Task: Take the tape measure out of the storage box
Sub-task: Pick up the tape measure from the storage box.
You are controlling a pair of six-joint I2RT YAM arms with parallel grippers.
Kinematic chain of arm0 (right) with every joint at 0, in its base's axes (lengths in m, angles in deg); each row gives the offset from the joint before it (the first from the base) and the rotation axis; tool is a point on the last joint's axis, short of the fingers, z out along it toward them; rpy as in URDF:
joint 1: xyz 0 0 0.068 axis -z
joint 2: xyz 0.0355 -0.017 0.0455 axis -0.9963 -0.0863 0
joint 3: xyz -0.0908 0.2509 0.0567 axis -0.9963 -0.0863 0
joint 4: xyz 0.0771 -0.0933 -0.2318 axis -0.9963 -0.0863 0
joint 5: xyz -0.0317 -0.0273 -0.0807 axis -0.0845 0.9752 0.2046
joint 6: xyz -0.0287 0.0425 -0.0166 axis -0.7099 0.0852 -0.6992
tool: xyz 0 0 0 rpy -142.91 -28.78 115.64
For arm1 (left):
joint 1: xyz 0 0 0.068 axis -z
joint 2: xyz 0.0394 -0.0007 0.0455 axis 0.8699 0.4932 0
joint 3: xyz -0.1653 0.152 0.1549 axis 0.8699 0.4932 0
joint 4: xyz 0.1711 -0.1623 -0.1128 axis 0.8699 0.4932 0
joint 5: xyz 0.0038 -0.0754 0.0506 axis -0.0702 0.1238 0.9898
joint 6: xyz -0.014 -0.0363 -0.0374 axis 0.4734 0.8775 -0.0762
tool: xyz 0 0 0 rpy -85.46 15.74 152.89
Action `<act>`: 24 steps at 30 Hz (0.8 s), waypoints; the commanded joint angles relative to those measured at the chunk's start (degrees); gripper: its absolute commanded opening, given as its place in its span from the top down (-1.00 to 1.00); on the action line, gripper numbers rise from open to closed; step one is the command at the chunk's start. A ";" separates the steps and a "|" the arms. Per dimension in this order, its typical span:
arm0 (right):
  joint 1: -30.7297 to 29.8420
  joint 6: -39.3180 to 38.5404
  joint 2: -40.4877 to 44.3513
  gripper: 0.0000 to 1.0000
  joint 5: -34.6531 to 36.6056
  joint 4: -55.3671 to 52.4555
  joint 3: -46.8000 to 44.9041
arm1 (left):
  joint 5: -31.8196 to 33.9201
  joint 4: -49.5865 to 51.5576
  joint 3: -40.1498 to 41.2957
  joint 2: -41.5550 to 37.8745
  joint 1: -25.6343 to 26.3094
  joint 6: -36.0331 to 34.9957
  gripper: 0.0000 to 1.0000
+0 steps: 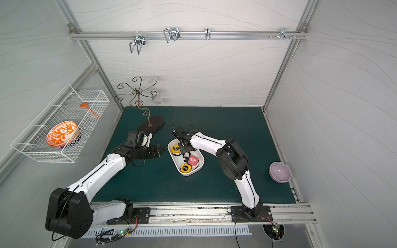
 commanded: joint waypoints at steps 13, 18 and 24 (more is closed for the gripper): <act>1.66 -0.12 11.68 1.00 2.25 -1.23 -3.05 | 0.70 0.64 -1.51 0.34 -0.26 -0.79 -0.85; 4.48 -0.73 16.95 1.00 2.69 -1.57 -5.23 | 0.79 0.72 -1.59 0.50 -0.26 -0.92 -0.85; 9.45 -1.08 23.04 1.00 1.37 -1.69 -8.41 | 0.70 0.79 -1.64 0.69 -0.26 -1.00 -0.85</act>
